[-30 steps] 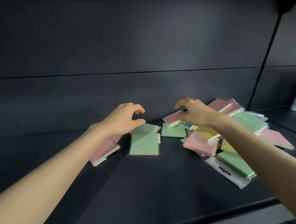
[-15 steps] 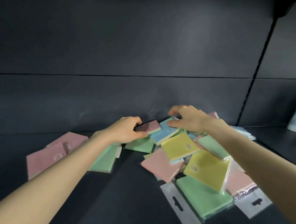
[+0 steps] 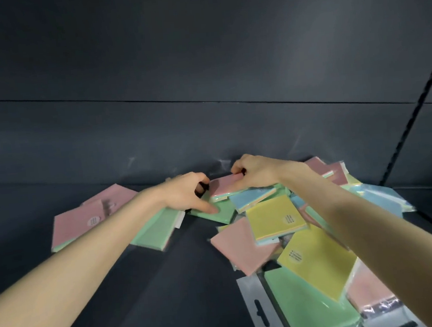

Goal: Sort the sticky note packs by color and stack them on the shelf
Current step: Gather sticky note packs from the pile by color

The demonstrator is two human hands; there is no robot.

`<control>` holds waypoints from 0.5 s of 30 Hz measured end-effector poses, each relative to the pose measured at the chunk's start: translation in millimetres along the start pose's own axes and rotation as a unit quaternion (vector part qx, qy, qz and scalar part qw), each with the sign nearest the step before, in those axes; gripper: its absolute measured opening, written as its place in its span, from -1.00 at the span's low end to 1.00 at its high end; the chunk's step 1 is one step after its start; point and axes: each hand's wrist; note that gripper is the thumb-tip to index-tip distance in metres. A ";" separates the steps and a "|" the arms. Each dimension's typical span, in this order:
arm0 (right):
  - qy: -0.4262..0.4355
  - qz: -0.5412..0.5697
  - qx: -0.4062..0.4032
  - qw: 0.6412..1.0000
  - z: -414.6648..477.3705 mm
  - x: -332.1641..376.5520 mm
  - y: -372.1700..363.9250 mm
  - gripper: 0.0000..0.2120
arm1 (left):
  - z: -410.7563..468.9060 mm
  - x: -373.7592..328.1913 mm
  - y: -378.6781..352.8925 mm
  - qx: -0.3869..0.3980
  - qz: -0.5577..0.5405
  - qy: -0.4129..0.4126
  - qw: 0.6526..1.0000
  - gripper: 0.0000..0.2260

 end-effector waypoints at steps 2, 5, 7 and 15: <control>-0.011 -0.014 0.024 1.000 -0.4 -0.9 2.4 -0.42 | 0.5 -1.2 0.2 0.000 0.035 0.000 0.999 -0.31; -0.023 -0.034 0.042 0.998 0.2 -4.7 3.2 -0.40 | 2.5 -2.9 0.1 0.006 0.010 -0.009 1.000 -0.29; -0.021 -0.028 0.047 0.998 -1.3 -8.1 2.8 -0.33 | 3.6 -3.3 -1.1 0.005 -0.014 -0.006 1.000 -0.26; -0.050 0.018 0.041 0.998 -19.3 -17.0 8.0 -0.25 | 5.9 -7.0 -5.2 0.004 -0.128 -0.006 0.992 -0.17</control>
Point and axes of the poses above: each hand's wrist, its own z-axis towards the middle knuckle, its own y-axis out of the back of the hand, x = y × z, and after that the axes turned 4 degrees about z, right-handed
